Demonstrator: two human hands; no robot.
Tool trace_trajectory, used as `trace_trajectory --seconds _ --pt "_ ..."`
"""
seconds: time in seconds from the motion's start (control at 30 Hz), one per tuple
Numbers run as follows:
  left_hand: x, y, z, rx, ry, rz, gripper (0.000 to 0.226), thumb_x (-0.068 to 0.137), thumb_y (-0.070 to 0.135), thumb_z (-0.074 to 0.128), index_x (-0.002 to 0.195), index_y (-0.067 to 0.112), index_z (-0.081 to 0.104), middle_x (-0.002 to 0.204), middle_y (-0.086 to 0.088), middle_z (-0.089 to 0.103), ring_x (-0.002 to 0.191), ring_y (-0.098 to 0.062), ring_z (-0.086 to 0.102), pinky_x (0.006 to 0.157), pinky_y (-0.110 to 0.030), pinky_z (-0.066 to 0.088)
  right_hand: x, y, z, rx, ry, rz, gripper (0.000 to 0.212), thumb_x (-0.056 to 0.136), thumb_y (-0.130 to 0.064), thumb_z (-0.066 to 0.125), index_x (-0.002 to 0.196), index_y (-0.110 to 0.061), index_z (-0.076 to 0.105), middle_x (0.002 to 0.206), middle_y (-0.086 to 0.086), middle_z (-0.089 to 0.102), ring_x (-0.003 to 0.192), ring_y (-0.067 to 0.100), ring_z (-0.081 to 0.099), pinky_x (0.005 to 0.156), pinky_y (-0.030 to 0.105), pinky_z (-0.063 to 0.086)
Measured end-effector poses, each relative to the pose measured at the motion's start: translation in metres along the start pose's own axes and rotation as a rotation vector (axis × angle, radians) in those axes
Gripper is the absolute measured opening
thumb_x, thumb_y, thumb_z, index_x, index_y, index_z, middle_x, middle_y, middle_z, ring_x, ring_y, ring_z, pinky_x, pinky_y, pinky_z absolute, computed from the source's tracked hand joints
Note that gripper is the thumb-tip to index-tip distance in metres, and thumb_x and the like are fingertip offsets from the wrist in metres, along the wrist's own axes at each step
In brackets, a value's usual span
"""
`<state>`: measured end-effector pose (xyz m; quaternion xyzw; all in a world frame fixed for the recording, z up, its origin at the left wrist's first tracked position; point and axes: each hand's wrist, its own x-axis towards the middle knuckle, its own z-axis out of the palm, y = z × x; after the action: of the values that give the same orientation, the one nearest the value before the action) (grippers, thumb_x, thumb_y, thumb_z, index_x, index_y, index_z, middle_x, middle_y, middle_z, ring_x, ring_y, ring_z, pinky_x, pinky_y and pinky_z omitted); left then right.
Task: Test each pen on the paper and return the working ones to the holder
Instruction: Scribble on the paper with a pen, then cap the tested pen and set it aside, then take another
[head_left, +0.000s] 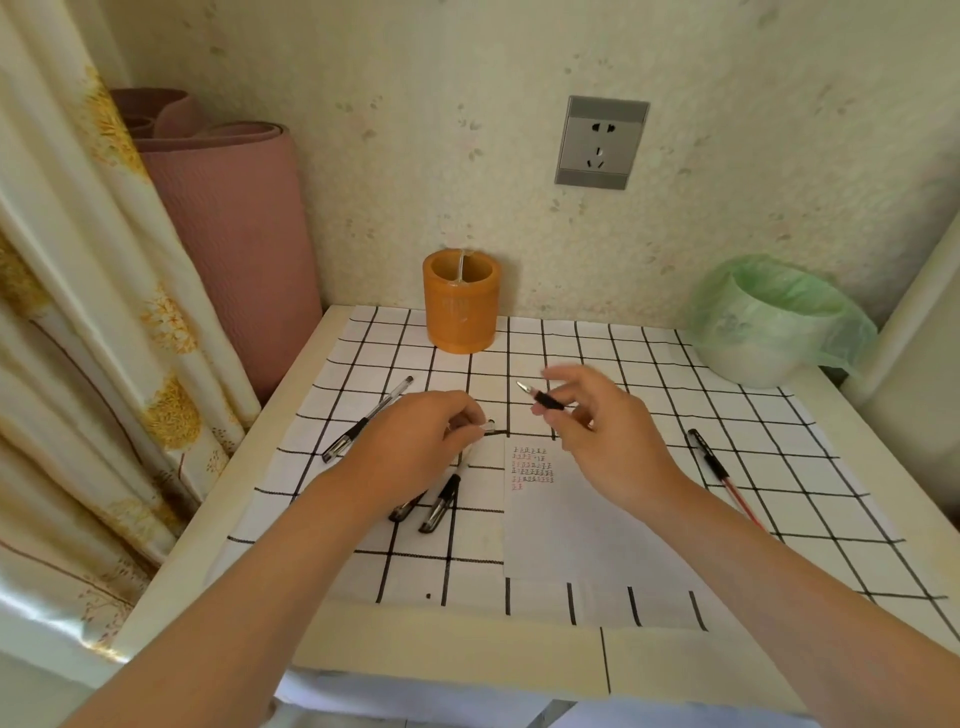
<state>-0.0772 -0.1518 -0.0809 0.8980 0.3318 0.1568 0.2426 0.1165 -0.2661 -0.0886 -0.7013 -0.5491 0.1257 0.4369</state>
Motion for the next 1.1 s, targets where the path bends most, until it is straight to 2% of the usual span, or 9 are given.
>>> trace_trajectory --seconds 0.13,0.27,0.37,0.5,0.67,0.77,0.83,0.97,1.1 --pt "0.000 -0.003 0.000 0.000 0.020 -0.010 0.017 0.097 0.032 0.060 0.112 0.030 0.068 0.085 0.021 0.061 0.073 0.004 0.056 0.065 -0.015 0.041 -0.008 -0.002 0.000 -0.261 -0.071 -0.021 0.021 0.091 -0.024 0.068 0.105 -0.039 0.073 0.091 -0.031 0.066 0.082 -0.005 0.064 0.079 0.022 0.053" --pt "-0.002 0.001 0.000 -0.006 0.007 0.004 0.013 0.097 0.031 0.060 0.108 0.032 0.068 0.083 0.022 0.060 0.070 0.006 0.054 0.060 -0.011 0.035 -0.009 -0.004 0.001 -0.256 -0.120 -0.068 0.026 0.090 -0.016 0.066 0.105 -0.035 0.074 0.100 -0.024 0.073 0.091 -0.004 0.065 0.082 0.015 0.051" --pt "-0.004 0.004 -0.001 -0.019 -0.011 0.009 0.013 0.097 0.033 0.060 0.108 0.035 0.067 0.092 0.020 0.065 0.078 0.006 0.057 0.064 -0.011 0.040 -0.009 -0.008 0.002 -0.237 -0.143 -0.082 0.027 0.090 -0.013 0.065 0.105 -0.034 0.074 0.099 -0.024 0.072 0.087 -0.004 0.065 0.080 0.011 0.049" --pt "-0.006 0.007 0.000 -0.036 -0.060 0.002 0.014 0.097 0.032 0.060 0.107 0.035 0.068 0.088 0.019 0.065 0.081 0.000 0.059 0.074 -0.023 0.051 -0.011 -0.008 0.004 -0.258 -0.186 -0.118 0.027 0.090 -0.014 0.065 0.106 -0.034 0.073 0.092 -0.028 0.069 0.085 0.001 0.065 0.077 0.019 0.052" --pt "-0.007 0.011 0.002 -0.239 -0.135 -0.038 0.009 0.093 0.029 0.066 0.100 0.031 0.072 0.082 0.013 0.072 0.075 -0.005 0.064 0.074 -0.028 0.054 -0.014 -0.005 0.009 -0.319 -0.300 -0.144 0.033 0.092 -0.018 0.055 0.122 -0.029 0.063 0.102 -0.013 0.072 0.084 0.008 0.062 0.076 0.033 0.053" --pt "-0.008 0.017 -0.002 -0.363 -0.214 -0.105 0.006 0.089 0.027 0.073 0.093 0.024 0.072 0.082 0.008 0.076 0.067 -0.015 0.065 0.075 -0.036 0.058 -0.016 -0.010 0.008 -0.482 -0.375 -0.249 0.026 0.085 -0.027 0.045 0.101 -0.022 0.065 0.084 -0.005 0.064 0.075 0.016 0.057 0.065 0.035 0.047" --pt "-0.009 0.020 -0.003 -0.407 -0.231 -0.141 0.011 0.085 0.027 0.077 0.090 0.019 0.072 0.080 0.005 0.076 0.064 -0.014 0.065 0.074 -0.035 0.058 -0.018 -0.014 0.011 -0.584 -0.381 -0.299 0.026 0.082 -0.044 0.042 0.081 -0.021 0.055 0.068 -0.008 0.053 0.063 0.016 0.050 0.058 0.031 0.036" --pt "-0.010 0.024 0.000 -0.477 -0.307 -0.170 0.016 0.083 0.024 0.080 0.084 0.009 0.074 0.070 -0.004 0.074 0.064 -0.014 0.066 0.066 -0.024 0.057 -0.019 -0.016 0.021 -0.760 -0.264 -0.289 0.066 0.074 -0.083 0.038 0.055 -0.020 0.045 0.045 -0.006 0.042 0.045 0.012 0.039 0.048 0.028 0.020" --pt "-0.010 0.026 -0.002 -0.542 -0.308 -0.194 0.021 0.093 0.028 0.067 0.082 0.012 0.076 0.068 0.003 0.072 0.065 -0.015 0.066 0.066 -0.015 0.047 -0.016 -0.016 0.021 -0.761 -0.170 -0.241 0.069 0.077 -0.076 0.038 0.051 -0.013 0.052 0.039 -0.002 0.037 0.039 0.014 0.031 0.042 0.025 0.019"
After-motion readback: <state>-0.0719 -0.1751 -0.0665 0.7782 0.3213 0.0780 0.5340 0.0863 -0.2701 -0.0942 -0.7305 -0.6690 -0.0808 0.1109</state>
